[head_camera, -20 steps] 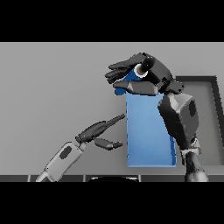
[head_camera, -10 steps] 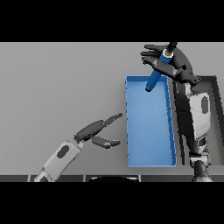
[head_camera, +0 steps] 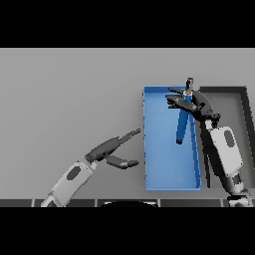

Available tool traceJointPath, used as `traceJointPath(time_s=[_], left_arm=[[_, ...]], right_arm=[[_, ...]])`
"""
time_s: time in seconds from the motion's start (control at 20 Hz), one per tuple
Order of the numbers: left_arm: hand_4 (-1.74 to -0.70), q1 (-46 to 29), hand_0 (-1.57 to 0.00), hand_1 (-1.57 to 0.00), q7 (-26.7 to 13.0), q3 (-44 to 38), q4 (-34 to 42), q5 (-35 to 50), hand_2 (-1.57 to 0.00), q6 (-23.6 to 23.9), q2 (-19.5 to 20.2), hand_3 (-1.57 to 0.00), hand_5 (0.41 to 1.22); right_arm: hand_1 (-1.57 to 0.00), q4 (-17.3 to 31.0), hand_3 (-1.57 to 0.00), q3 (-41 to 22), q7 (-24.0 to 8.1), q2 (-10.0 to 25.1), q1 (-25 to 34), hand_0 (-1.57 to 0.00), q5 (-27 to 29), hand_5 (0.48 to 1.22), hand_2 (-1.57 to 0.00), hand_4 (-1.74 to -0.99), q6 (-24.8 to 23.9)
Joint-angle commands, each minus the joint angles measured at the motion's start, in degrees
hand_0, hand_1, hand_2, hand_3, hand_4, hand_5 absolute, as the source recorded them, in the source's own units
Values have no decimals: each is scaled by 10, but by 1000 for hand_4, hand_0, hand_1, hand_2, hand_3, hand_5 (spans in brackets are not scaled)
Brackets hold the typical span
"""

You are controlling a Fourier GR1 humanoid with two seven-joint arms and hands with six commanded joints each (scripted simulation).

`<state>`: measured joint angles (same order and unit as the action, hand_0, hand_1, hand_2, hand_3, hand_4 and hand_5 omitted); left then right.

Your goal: Pick up the blue pipe and place it into the blue bin.

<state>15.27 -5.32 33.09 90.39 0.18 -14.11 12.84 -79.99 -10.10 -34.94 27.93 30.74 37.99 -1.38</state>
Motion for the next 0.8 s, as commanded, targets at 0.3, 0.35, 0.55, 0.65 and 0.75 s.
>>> traceJointPath(time_s=[0.3, 0.35, 0.55, 0.65, 0.75], left_arm=[[-885, -3, 1, 1, 10, 3, 6, 0, 1, -5, 5, 1, 453], [-886, 1, 1, 1, 1, 2, 3, 2, 1, -5, 2, 1, 454], [-893, -2, 1, 1, 11, -2, 1, 6, 1, -8, 6, 1, 454], [-896, -3, 1, 1, 11, 0, 3, 5, 1, -7, 4, 1, 451], [-899, 0, 1, 1, 8, 0, -4, 3, 1, -7, 2, 1, 450]], right_arm=[[-746, 59, -574, -229, 0, 122, 21, -836, 176, 1176, -712, -1392, -99], [-597, 69, -459, -253, 0, 124, 30, -668, 198, 1157, -570, -1338, -106], [-244, 68, -187, -342, 0, 158, 70, -273, 177, 975, -233, -1179, -76], [-156, 70, -120, -354, 0, 160, 74, -174, 159, 887, -149, -1149, -70], [-99, 88, -76, -371, 18, 153, 83, -111, 126, 821, -95, -1125, -65]])
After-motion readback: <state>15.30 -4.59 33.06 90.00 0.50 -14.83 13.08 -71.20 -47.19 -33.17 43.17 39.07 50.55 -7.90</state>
